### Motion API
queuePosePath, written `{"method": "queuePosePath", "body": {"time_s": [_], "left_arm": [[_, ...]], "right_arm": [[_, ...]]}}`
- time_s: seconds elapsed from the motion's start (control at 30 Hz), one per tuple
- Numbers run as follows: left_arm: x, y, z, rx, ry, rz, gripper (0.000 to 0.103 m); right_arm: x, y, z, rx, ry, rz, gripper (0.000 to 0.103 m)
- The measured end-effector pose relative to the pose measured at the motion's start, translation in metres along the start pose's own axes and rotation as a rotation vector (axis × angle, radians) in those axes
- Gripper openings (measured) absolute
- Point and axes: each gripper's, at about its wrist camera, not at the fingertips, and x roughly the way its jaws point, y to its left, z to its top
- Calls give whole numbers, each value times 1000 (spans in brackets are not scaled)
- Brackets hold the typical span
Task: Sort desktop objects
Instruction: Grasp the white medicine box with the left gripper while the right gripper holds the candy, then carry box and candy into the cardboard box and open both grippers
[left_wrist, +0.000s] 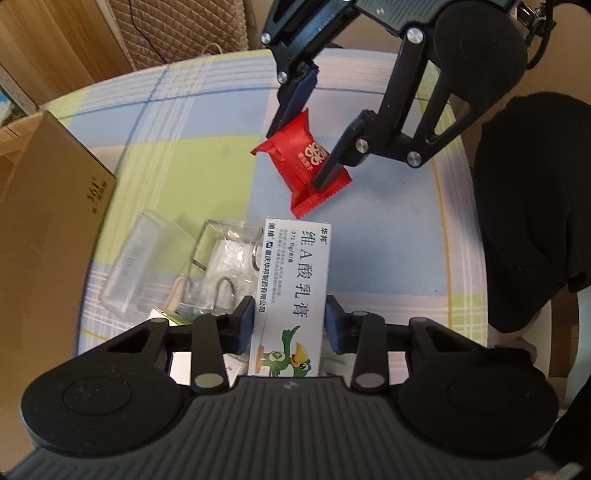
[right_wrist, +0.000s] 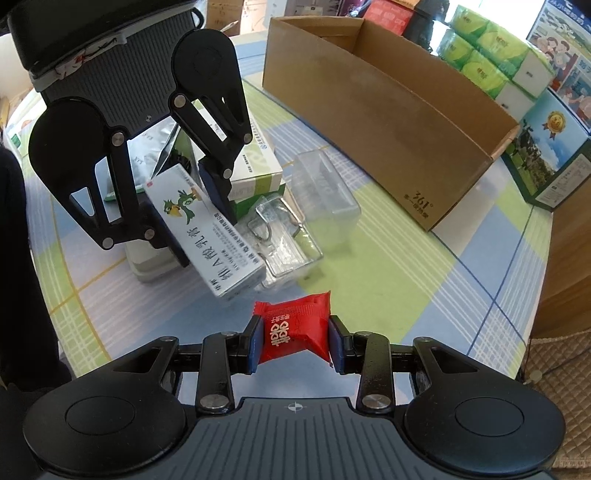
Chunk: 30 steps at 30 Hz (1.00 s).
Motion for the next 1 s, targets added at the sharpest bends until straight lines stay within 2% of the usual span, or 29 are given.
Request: {"method": "queuePosePath", "body": {"time_s": [0.13, 0.3, 0.47, 0.7, 0.9, 1.0], "left_arm": [[-12, 1, 3, -24, -36, 39, 34], [-35, 8, 7, -124, -86, 70, 34], [-70, 20, 9, -292, -131, 139, 34], [-112, 48, 1, -550, -139, 250, 34], [-143, 79, -14, -775, -158, 336, 34], [-152, 98, -20, -857, -178, 391, 34]], "right_arm": [[-9, 0, 2, 27, -19, -19, 34], [-26, -2, 7, 73, -53, -51, 34], [-45, -5, 17, 126, -103, -85, 34], [-73, -6, 42, 170, -193, -112, 34], [-83, -20, 78, 216, -277, -122, 34], [-84, -33, 102, 261, -321, -142, 34]]}}
